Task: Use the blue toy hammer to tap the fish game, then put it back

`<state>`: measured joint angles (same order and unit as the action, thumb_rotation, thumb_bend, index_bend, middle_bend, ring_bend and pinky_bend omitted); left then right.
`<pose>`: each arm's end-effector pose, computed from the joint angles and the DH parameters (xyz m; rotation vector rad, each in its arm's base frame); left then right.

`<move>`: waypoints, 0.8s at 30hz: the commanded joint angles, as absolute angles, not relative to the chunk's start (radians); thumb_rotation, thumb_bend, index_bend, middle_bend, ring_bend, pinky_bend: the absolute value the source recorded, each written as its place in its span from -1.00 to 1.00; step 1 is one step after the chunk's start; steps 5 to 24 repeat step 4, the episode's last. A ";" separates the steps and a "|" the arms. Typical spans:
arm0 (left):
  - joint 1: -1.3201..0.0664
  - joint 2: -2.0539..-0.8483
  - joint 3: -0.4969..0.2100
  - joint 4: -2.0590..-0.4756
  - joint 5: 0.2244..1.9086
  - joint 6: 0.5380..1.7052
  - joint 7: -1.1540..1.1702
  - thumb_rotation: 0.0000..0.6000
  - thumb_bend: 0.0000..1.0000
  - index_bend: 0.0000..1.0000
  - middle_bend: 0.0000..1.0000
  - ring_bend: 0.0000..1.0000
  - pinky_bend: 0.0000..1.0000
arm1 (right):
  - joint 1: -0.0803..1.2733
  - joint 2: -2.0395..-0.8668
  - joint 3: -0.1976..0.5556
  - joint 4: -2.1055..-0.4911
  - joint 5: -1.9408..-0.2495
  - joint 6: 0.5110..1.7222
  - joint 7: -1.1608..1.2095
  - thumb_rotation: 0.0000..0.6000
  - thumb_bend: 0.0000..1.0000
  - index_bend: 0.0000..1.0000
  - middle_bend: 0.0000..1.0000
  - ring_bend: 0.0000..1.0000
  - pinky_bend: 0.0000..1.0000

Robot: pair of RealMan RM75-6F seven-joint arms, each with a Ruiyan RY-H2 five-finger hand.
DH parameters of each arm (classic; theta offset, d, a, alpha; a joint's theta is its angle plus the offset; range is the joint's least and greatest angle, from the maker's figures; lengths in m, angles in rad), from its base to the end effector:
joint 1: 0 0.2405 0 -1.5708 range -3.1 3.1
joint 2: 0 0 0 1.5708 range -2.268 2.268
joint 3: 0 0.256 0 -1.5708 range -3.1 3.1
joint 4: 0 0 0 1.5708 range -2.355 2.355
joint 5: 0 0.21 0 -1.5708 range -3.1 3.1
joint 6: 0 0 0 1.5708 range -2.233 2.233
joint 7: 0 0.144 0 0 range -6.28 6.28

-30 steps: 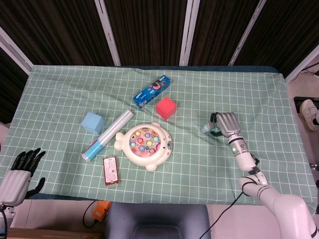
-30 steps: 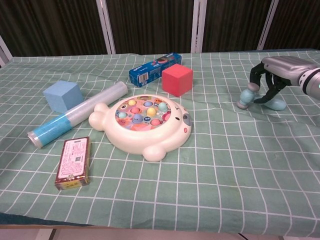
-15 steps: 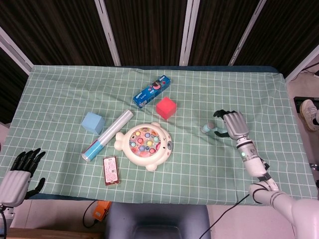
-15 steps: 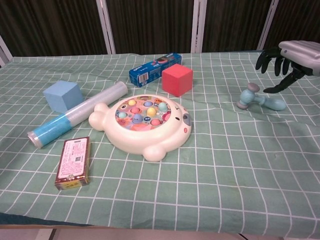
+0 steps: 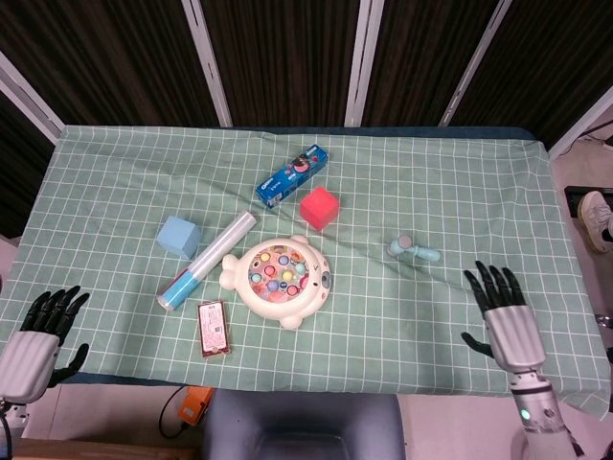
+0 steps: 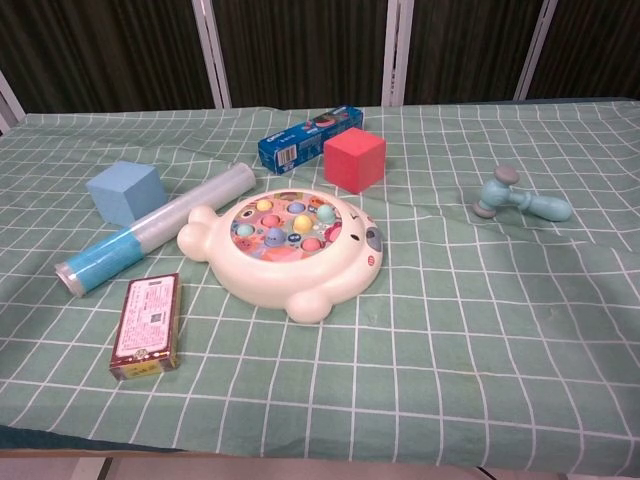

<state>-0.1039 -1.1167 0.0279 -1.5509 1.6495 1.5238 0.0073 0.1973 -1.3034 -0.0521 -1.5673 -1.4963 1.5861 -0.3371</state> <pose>-0.3047 0.1698 0.1512 -1.5649 -0.8050 -0.9166 -0.2826 -0.1917 0.1039 1.5054 -0.6757 0.8323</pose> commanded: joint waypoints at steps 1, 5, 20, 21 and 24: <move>-0.097 -1.120 0.032 -1.554 1.653 1.531 0.021 1.00 -0.17 -1.00 -0.95 -1.00 -0.88 | 0.140 -1.264 -0.071 -1.611 -1.501 1.617 -0.332 1.00 -0.51 -1.00 -1.00 -1.00 -1.00; -0.094 -1.124 0.032 -1.556 1.654 1.535 0.034 1.00 -0.17 -1.00 -0.95 -1.00 -0.88 | 0.142 -1.255 -0.070 -1.614 -1.500 1.585 -0.332 1.00 -0.51 -1.00 -1.00 -1.00 -1.00; -0.094 -1.124 0.032 -1.556 1.654 1.535 0.034 1.00 -0.17 -1.00 -0.95 -1.00 -0.88 | 0.142 -1.255 -0.070 -1.614 -1.500 1.585 -0.332 1.00 -0.51 -1.00 -1.00 -1.00 -1.00; -0.094 -1.124 0.032 -1.556 1.654 1.535 0.034 1.00 -0.17 -1.00 -0.95 -1.00 -0.88 | 0.142 -1.255 -0.070 -1.614 -1.500 1.585 -0.332 1.00 -0.51 -1.00 -1.00 -1.00 -1.00; -0.094 -1.124 0.032 -1.556 1.654 1.535 0.034 1.00 -0.17 -1.00 -0.95 -1.00 -0.88 | 0.142 -1.255 -0.070 -1.614 -1.500 1.585 -0.332 1.00 -0.51 -1.00 -1.00 -1.00 -1.00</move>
